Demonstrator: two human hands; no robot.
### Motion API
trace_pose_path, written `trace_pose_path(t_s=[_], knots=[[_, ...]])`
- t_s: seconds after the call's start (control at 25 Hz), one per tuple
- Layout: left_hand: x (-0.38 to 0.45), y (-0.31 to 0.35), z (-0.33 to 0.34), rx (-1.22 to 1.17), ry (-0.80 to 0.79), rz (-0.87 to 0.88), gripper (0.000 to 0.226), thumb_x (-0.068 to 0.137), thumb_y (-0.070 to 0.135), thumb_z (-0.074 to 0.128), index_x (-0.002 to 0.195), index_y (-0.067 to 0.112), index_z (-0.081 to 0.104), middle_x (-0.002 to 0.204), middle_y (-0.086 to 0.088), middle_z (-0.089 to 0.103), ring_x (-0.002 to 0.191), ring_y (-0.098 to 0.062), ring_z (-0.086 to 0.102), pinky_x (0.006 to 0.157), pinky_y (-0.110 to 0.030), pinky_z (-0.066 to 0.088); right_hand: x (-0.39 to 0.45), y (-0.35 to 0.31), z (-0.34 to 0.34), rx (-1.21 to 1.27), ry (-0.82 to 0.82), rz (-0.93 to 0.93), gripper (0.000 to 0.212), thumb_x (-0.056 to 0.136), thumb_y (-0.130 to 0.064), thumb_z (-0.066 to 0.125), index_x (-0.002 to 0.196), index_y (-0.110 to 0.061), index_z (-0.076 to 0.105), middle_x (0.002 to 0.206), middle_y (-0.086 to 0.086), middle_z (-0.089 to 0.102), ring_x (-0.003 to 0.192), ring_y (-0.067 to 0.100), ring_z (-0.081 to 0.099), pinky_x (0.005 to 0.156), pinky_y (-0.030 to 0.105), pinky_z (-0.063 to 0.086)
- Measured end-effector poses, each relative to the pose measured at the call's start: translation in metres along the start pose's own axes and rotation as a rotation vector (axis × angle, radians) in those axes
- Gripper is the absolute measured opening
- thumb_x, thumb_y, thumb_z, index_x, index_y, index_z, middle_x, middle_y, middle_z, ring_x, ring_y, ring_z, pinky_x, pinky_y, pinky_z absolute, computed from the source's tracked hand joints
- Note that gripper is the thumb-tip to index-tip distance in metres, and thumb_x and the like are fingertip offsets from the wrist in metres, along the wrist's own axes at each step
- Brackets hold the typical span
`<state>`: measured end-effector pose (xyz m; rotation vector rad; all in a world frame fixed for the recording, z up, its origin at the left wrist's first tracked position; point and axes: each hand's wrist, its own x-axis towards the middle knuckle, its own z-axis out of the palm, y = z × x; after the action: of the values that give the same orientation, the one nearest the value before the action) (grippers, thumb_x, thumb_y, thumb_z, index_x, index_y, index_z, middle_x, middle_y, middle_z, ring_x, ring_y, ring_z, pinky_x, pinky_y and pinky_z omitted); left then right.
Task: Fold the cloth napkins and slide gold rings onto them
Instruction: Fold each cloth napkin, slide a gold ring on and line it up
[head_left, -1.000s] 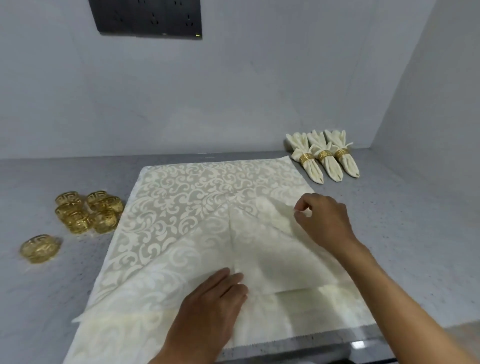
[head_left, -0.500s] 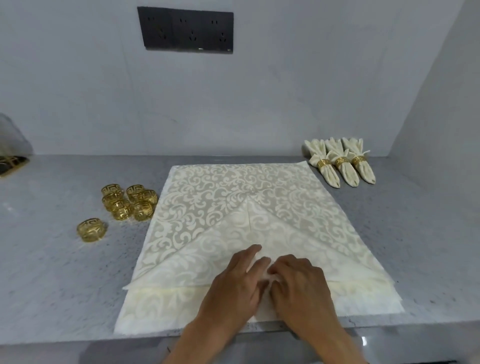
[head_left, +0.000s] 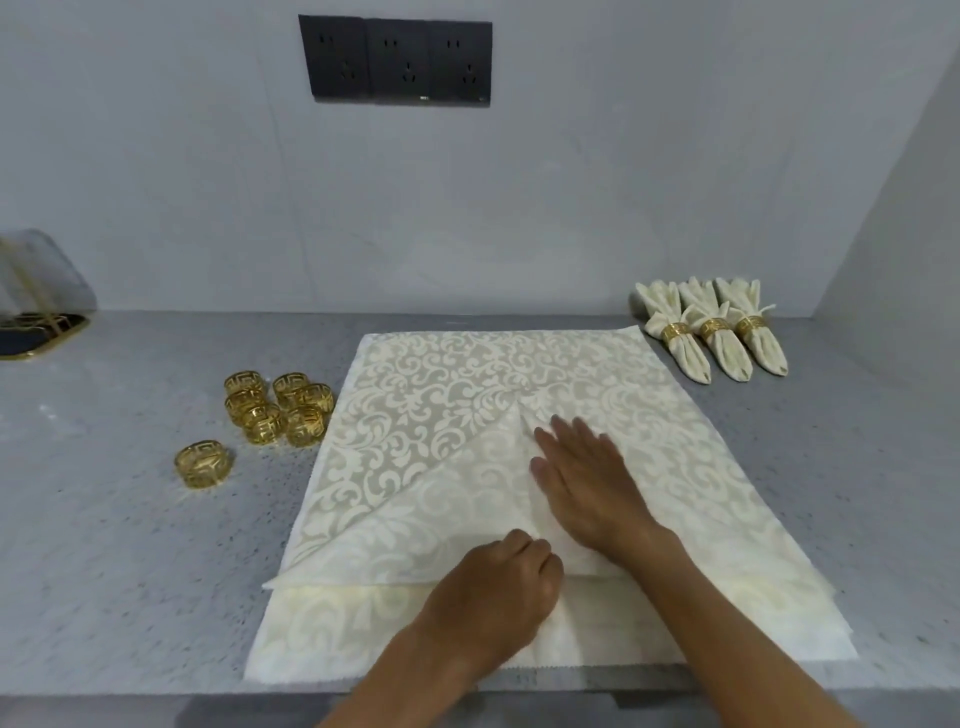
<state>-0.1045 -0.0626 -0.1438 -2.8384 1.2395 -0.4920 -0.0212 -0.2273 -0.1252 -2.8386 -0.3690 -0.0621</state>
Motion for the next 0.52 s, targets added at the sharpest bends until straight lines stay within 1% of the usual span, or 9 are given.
trace_pose_path(t_s=[0.04,0.08,0.12,0.16,0.24,0.32,0.36,0.44,0.52], knots=[[0.003,0.002,-0.003,0.019,-0.01,-0.013,0.016,0.065,0.01,0.072,0.071,0.018,0.06,0.068,0.003,0.058,0.061,-0.014,0.054,0.046,-0.024,0.046,-0.011,0.004,-0.01,0.055,0.115,-0.015,0.051,0.106,-0.043,0.021,0.152,-0.022,0.032,0.162,-0.002,0.02,0.151,0.02,0.01,0.121,0.036,0.007],[0.007,0.006,-0.004,0.025,-0.008,-0.037,0.019,0.062,0.009,0.074,0.067,0.019,0.058,0.064,0.003,0.056,0.057,-0.013,0.052,0.042,-0.022,0.041,-0.023,0.008,-0.02,0.112,0.244,-0.026,0.044,0.106,-0.036,0.029,0.143,-0.02,0.046,0.153,-0.003,0.039,0.145,0.022,0.028,0.117,0.034,0.02],[0.01,0.013,-0.005,0.03,-0.017,-0.063,0.022,0.059,0.008,0.076,0.065,0.019,0.057,0.061,0.003,0.055,0.054,-0.013,0.051,0.04,-0.022,0.036,-0.038,0.014,-0.028,0.171,0.344,-0.053,0.034,0.105,-0.029,0.037,0.13,-0.019,0.058,0.138,-0.004,0.055,0.13,0.02,0.047,0.107,0.033,0.033],[0.015,0.022,-0.004,0.036,-0.033,-0.076,0.024,0.055,0.009,0.077,0.063,0.019,0.058,0.059,0.003,0.054,0.052,-0.013,0.051,0.039,-0.022,0.033,-0.053,0.02,-0.035,0.218,0.395,-0.092,0.028,0.104,-0.024,0.042,0.121,-0.02,0.064,0.123,-0.008,0.063,0.114,0.014,0.057,0.096,0.03,0.042],[0.023,0.046,-0.003,0.027,-0.059,-0.096,0.027,0.045,0.014,0.082,0.059,0.02,0.06,0.056,0.004,0.055,0.049,-0.013,0.052,0.036,-0.021,0.033,-0.081,0.029,-0.039,0.25,0.321,-0.14,0.025,0.102,-0.025,0.044,0.112,-0.025,0.067,0.109,-0.017,0.065,0.098,0.003,0.058,0.085,0.024,0.045],[0.028,0.061,-0.007,-0.029,-0.104,-0.116,0.031,0.036,0.017,0.085,0.057,0.019,0.062,0.054,0.003,0.055,0.048,-0.013,0.053,0.035,-0.02,0.037,-0.092,0.036,-0.031,0.253,0.127,-0.125,0.022,0.101,-0.026,0.048,0.109,-0.028,0.068,0.108,-0.019,0.064,0.098,0.002,0.058,0.086,0.023,0.045],[0.029,0.063,-0.008,-0.042,-0.114,-0.123,0.031,0.035,0.017,0.085,0.057,0.019,0.063,0.054,0.002,0.056,0.048,-0.013,0.054,0.035,-0.02,0.038,-0.092,0.037,-0.027,0.204,0.079,-0.125,0.02,0.1,-0.023,0.051,0.109,-0.026,0.068,0.109,-0.017,0.063,0.099,0.006,0.057,0.088,0.025,0.044],[0.027,0.062,-0.02,-0.105,-0.123,-0.127,0.027,0.044,0.019,0.085,0.058,0.019,0.062,0.057,0.003,0.056,0.049,-0.014,0.054,0.036,-0.02,0.039,-0.086,0.034,-0.024,0.146,0.096,-0.106,0.02,0.098,-0.024,0.053,0.11,-0.024,0.069,0.111,-0.013,0.062,0.1,0.009,0.055,0.09,0.027,0.043],[0.02,0.054,-0.039,-0.287,-0.046,-0.225,0.021,0.073,0.029,0.074,0.063,0.022,0.057,0.062,0.005,0.057,0.053,-0.012,0.052,0.043,-0.022,0.038,-0.081,0.024,-0.022,0.168,0.115,-0.114,0.027,0.097,-0.035,0.046,0.108,-0.025,0.069,0.109,-0.014,0.061,0.096,0.008,0.053,0.087,0.026,0.042]])
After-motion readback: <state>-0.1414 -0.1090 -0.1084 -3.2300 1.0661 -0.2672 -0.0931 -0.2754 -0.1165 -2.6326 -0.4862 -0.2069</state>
